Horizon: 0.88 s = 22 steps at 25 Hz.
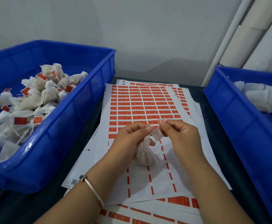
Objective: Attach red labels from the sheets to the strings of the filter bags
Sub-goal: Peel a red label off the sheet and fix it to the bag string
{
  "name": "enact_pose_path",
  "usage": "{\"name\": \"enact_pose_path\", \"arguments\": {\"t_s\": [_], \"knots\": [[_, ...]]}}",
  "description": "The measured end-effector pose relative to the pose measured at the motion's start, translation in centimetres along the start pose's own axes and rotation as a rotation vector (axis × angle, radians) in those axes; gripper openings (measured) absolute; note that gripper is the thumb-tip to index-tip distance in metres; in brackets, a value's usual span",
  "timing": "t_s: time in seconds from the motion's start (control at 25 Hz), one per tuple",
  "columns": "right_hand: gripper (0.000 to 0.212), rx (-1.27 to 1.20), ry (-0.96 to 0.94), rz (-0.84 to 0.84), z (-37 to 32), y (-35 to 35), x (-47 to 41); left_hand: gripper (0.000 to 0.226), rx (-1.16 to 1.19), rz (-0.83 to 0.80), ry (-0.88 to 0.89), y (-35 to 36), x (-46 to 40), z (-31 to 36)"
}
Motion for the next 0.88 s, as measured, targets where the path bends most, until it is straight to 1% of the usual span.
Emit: {"name": "enact_pose_path", "arguments": {"t_s": [0.16,0.4,0.52,0.76,0.88], "knots": [[0.007,-0.024,0.023,-0.003,0.02,0.01,0.03,0.019,-0.008,-0.014,0.009,-0.04,0.01,-0.04],[0.015,-0.028,0.027,-0.016,-0.16,0.23,0.13,0.012,-0.07,0.018,0.042,-0.01,0.05,0.11],[0.005,-0.03,0.044,-0.018,-0.1,0.25,0.17,0.008,-0.093,0.025,0.048,0.01,0.11,0.16],[0.012,-0.08,0.056,-0.024,0.1,0.53,0.28,0.014,-0.135,0.084,0.045,-0.4,-0.15,-0.11],[0.012,-0.105,0.068,-0.028,0.34,0.72,0.29,0.017,-0.163,0.1,0.048,-0.61,-0.28,-0.3]]}}
Point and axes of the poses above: each hand's wrist, its own x-axis away from the middle knuckle, its own y-axis out of the palm, z = x × y, the point moved 8 cm from there along -x, towards the middle knuckle, and after that the axes turned 10 degrees about z, right-handed, at the moved point
